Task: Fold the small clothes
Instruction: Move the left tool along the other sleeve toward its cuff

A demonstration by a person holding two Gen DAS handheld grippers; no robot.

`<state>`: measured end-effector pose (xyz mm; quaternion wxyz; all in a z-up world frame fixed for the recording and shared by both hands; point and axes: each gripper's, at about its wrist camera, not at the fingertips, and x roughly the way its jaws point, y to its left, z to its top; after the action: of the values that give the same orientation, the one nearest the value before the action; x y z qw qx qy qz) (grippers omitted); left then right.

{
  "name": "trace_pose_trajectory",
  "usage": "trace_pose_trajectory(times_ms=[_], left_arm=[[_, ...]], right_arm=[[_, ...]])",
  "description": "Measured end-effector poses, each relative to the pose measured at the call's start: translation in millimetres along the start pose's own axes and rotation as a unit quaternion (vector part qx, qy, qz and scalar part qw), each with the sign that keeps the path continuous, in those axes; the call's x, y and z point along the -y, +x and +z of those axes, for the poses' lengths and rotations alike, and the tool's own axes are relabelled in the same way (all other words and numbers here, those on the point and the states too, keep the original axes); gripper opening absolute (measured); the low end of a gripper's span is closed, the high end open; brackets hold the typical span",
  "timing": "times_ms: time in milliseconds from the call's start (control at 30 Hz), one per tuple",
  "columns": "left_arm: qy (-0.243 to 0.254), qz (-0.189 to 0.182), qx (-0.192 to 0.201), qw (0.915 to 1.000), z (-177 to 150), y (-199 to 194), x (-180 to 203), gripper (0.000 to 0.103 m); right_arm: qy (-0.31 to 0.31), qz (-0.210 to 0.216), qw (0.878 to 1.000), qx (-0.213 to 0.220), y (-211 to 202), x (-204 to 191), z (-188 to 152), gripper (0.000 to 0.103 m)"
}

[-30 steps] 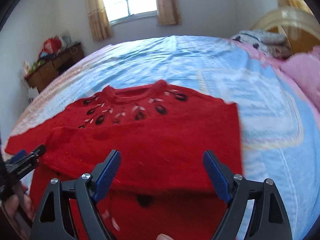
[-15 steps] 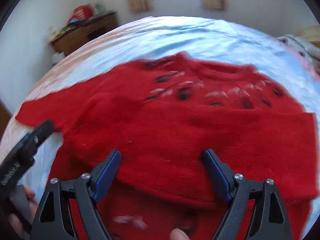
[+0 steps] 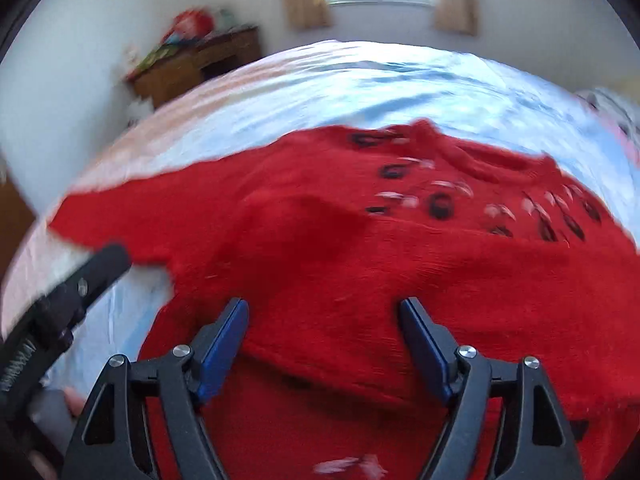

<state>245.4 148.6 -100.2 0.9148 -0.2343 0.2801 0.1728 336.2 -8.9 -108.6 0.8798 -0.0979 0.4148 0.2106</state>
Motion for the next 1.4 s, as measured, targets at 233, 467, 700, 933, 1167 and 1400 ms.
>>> trace_pose_trajectory(times_ms=[233, 467, 700, 933, 1167, 1400], left_arm=[[-0.005, -0.009, 0.007, 0.9999, 0, -3, -4, 0.103], [-0.026, -0.028, -0.005, 0.9992, 1, 0, -13, 0.103], [-0.037, -0.013, 0.003, 0.9992, 1, -5, -15, 0.103], [0.012, 0.040, -0.046, 0.9981, 8, -3, -26, 0.103], [0.030, 0.081, -0.035, 0.9956, 27, -9, -56, 0.103], [0.049, 0.114, -0.033, 0.9917, 40, -5, -80, 0.103]], right_arm=[[-0.017, 0.056, 0.998, 0.010, -1, -17, -4, 0.078], [0.062, 0.028, 0.996, 0.056, -18, 7, -11, 0.078], [0.013, 0.028, 0.999, 0.026, -9, -15, -12, 0.082], [0.040, 0.056, 0.995, 0.078, -31, -8, -9, 0.083], [0.043, 0.108, 0.993, 0.016, 5, -24, 13, 0.083], [0.017, 0.109, 0.994, 0.025, 5, -35, 3, 0.086]])
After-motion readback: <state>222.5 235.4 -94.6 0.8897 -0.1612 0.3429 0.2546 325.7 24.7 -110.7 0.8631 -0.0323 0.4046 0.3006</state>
